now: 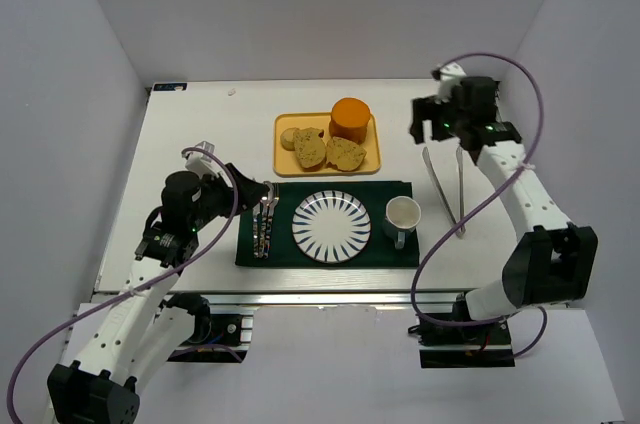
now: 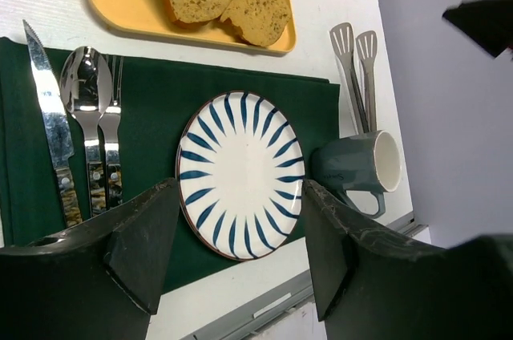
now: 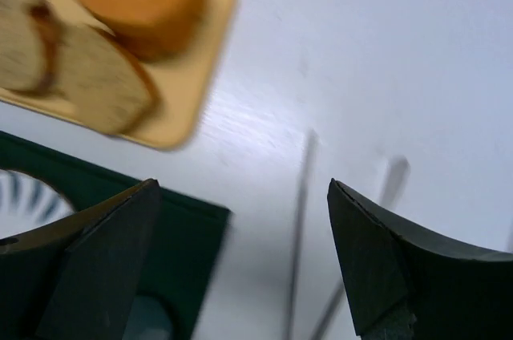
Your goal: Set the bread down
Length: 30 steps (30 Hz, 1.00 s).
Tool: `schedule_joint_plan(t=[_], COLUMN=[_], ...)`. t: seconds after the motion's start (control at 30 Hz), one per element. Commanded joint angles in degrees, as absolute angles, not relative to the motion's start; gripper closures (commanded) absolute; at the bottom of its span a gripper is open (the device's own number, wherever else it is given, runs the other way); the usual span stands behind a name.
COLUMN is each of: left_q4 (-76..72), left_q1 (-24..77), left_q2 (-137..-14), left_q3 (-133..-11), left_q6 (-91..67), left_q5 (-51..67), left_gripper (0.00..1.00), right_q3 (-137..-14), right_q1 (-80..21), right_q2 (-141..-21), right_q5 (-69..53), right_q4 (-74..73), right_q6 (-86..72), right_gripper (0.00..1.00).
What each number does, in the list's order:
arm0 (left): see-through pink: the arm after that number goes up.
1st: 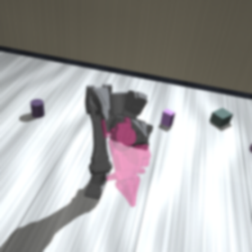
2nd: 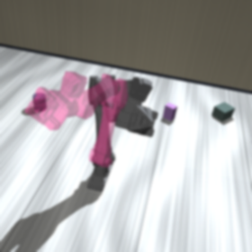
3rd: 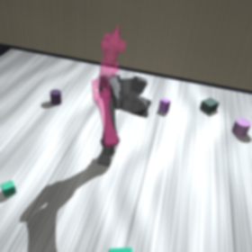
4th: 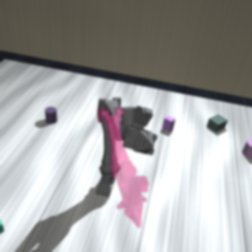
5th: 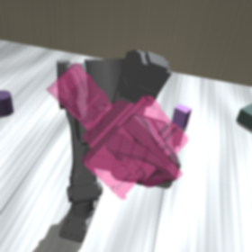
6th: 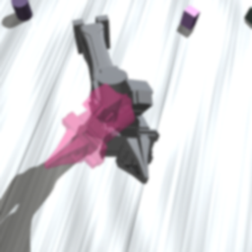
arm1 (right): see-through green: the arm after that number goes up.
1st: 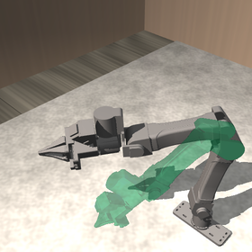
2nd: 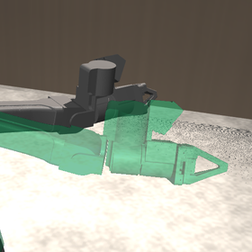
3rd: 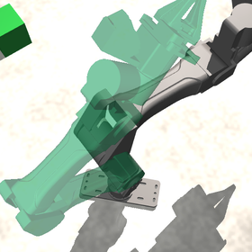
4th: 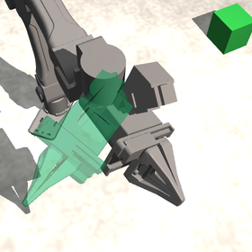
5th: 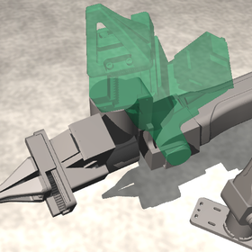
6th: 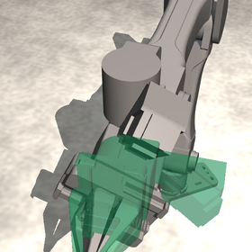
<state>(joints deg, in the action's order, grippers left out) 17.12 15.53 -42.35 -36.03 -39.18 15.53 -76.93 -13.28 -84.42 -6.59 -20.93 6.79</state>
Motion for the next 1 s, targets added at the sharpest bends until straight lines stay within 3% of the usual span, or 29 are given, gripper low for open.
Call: schedule_joint_plan(t=[0.0,0.07,0.1,0.23,0.3,0.37,0.4,0.43,0.97], left_q4=[13.5,12.6,11.6,9.9,9.8,9.5,9.3,9.1,10.2], left_q1=[15.4,15.4,15.4,15.4,15.4,15.4,15.4,15.5,15.4], left_q2=[-43.6,-44.6,-44.8,-46.8,-47.5,-48.1,-48.1,-48.1,-49.8], left_q3=[-37.8,-37.4,-37.2,-37.1,-37.5,-37.6,-37.4,-37.3,-38.1], left_q6=[-37.8,-37.9,-37.9,-37.6,-37.2,-36.8,-36.7,-36.7,-35.1], left_q5=[17.8,18.2,18.5,19.7,20.0,20.2,20.4,20.4,20.7], left_gripper=[0.29,0.29,0.29,0.32,0.33,0.34,0.33,0.33,0.31], right_q3=[-70.7,-68.7,-65.9,-58.8,-55.8,-52.3,-51.5,-50.1,-46.4], right_q1=[-4.9,4.0,6.7,11.6,12.1,12.1,12.1,12.1,7.2], right_q2=[-80.3,-77.0,-75.9,-73.7,-73.4,-73.2,-73.4,-73.6,-88.5], right_q5=[-12.6,-25.1,-27.4,-24.4,-22.8,-21.7,-21.4,-21.2,-10.2], right_q4=[-22.5,-24.2,-25.3,-25.8,-25.2,-24.6,-24.3,-23.6,-10.1], right_q6=[9.7,20.4,22.8,27.1,28.3,28.4,28.4,28.0,22.0], right_gripper=[0.11,0.13,0.19,0.94,0.88,0.25,0.25,0.11,0.11])
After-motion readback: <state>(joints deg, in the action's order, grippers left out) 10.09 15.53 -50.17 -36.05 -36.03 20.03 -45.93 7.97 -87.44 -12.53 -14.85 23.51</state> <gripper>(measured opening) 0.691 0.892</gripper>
